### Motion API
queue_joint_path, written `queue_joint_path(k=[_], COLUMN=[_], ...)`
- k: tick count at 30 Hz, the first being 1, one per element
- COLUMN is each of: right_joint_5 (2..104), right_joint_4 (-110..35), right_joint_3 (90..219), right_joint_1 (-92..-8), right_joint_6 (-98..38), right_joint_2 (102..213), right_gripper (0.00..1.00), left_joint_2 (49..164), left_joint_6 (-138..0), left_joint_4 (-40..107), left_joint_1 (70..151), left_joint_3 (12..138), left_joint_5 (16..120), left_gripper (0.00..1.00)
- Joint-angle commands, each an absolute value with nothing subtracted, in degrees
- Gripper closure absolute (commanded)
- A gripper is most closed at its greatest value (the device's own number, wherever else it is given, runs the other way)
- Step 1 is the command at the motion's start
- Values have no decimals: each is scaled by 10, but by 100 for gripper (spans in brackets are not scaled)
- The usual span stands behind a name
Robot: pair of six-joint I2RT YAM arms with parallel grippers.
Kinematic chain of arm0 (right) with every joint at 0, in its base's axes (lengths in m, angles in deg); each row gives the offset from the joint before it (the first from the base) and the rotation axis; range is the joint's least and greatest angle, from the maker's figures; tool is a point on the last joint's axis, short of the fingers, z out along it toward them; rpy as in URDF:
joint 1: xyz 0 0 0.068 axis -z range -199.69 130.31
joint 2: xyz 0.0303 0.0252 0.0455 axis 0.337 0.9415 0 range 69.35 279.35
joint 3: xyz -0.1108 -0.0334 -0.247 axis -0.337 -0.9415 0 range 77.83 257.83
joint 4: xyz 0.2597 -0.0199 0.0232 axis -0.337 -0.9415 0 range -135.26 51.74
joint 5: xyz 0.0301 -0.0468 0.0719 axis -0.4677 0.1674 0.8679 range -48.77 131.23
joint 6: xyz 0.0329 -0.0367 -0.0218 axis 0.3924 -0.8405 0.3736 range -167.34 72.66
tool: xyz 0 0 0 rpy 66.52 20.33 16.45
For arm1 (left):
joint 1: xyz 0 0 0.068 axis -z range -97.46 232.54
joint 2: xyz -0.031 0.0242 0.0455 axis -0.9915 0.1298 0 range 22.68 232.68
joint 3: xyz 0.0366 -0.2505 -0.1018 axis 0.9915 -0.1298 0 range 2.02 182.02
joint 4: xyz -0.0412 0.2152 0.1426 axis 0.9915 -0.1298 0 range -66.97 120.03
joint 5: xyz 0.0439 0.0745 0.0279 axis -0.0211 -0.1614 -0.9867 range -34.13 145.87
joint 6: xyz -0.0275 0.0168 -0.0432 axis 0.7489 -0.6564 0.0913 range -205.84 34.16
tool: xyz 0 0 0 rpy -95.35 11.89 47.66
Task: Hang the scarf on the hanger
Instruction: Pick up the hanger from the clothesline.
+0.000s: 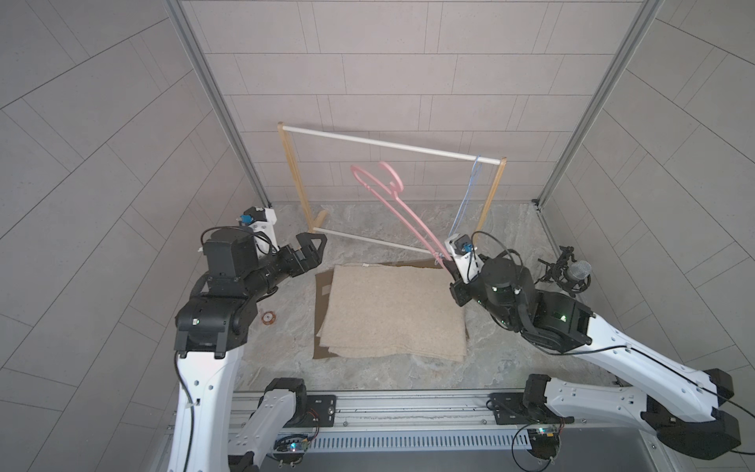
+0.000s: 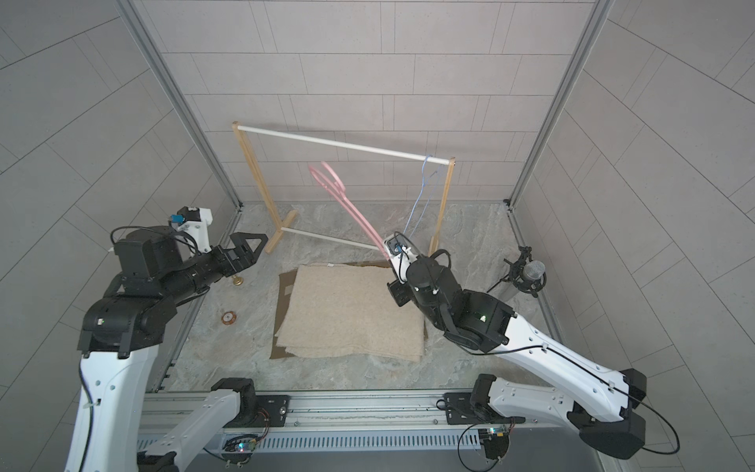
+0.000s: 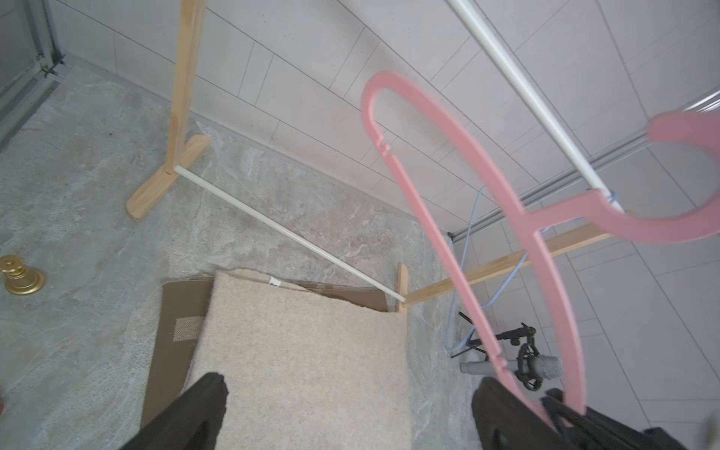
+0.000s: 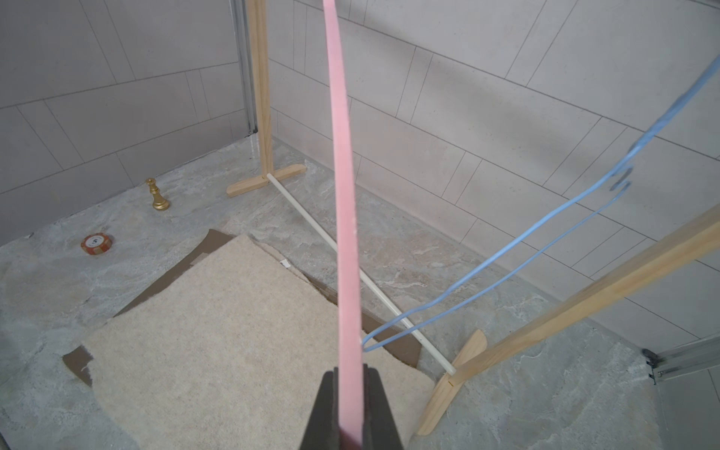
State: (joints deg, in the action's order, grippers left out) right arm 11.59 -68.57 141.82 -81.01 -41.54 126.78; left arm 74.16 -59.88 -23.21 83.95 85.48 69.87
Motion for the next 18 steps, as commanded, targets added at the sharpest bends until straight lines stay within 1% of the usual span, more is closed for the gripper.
queue_joint_path(k=[1,4,8,11,18], right_joint_5=[-11,-99,-184,-207,-218], right_joint_4=[-565,-500,-463,-459,-457], right_joint_3=[1354,1311,1285,1278,1283], right_joint_1=[-882,-936,-978,-992,-1014], right_joint_6=[-405,-410,-416,-411,-413], right_joint_2=[1268,1289,1331,1353,1399], right_gripper=[100,100,100,100,100], left_joint_2=[748,750,756,758,760], left_joint_6=[-567,-546,-513,-496,-454], left_joint_4=[-281,-283,-281,-268,-217], left_joint_1=[841,841,841,841,842], left_joint_3=[894,909,904,892,853], left_joint_5=[744,773,812,832,851], left_gripper=[0,0,2,4,9])
